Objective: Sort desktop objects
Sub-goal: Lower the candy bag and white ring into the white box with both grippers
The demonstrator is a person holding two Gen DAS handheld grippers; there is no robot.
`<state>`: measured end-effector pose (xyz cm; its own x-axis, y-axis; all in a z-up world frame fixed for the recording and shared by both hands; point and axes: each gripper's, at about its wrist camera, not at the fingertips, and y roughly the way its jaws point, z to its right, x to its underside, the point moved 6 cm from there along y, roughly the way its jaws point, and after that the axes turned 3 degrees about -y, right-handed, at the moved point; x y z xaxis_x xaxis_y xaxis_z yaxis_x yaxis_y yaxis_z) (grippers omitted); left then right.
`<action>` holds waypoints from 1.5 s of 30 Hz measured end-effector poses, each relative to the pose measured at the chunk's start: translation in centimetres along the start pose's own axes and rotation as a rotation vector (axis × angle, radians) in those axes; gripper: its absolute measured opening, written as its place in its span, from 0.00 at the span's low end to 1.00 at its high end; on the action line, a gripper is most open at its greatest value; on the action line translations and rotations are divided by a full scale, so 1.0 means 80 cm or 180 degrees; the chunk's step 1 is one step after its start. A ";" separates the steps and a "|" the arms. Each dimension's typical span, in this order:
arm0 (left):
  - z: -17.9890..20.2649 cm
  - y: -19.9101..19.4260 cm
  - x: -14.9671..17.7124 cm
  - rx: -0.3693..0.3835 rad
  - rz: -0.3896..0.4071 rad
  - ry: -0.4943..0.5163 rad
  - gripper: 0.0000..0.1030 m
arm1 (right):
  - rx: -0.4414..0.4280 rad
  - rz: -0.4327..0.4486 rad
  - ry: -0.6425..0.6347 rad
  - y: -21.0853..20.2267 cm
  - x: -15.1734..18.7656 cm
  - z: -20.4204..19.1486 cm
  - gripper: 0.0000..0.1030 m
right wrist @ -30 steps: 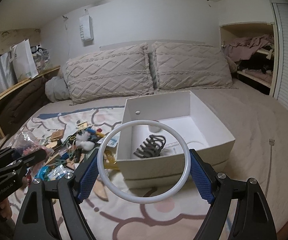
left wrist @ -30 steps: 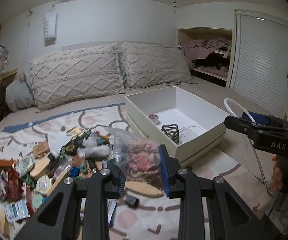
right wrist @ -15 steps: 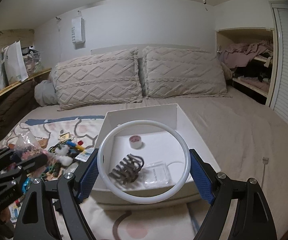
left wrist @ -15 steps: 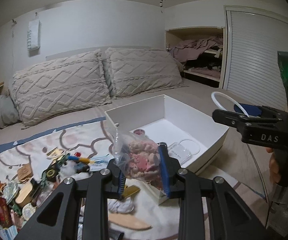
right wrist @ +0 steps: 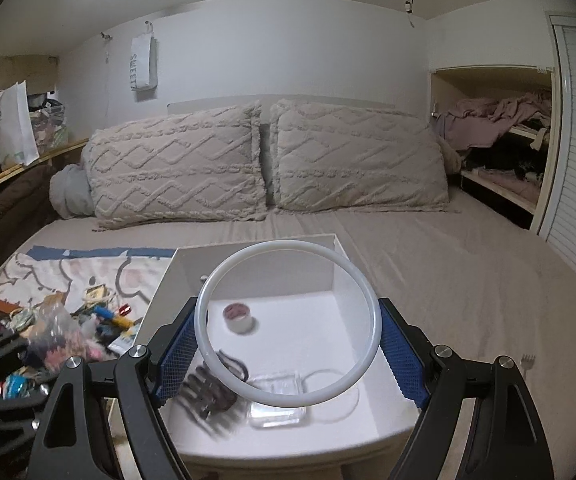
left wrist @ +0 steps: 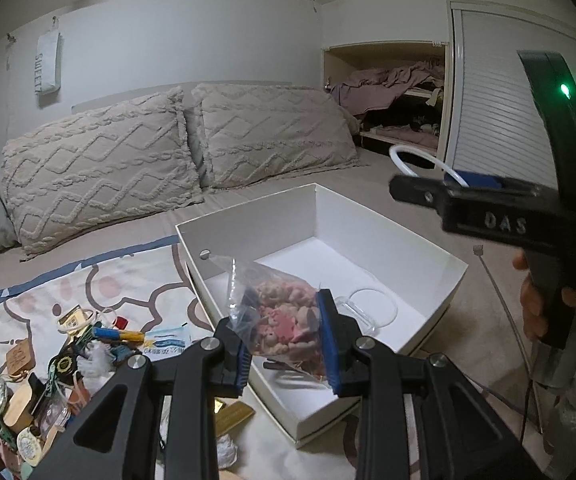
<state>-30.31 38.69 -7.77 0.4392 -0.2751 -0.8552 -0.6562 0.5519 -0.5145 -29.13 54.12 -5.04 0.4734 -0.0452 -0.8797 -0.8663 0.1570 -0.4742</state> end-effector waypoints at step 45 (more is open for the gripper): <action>-0.045 0.210 -0.057 -0.0115 -0.0578 0.0031 0.28 | -0.0042 -0.1273 0.0514 0.176 0.046 0.024 0.82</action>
<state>-45.55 46.38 -12.77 0.5468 -0.3753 -0.7485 -0.5883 0.4638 -0.6624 -39.26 58.03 -14.84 0.7421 -0.2539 -0.6203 -0.6223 0.0831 -0.7784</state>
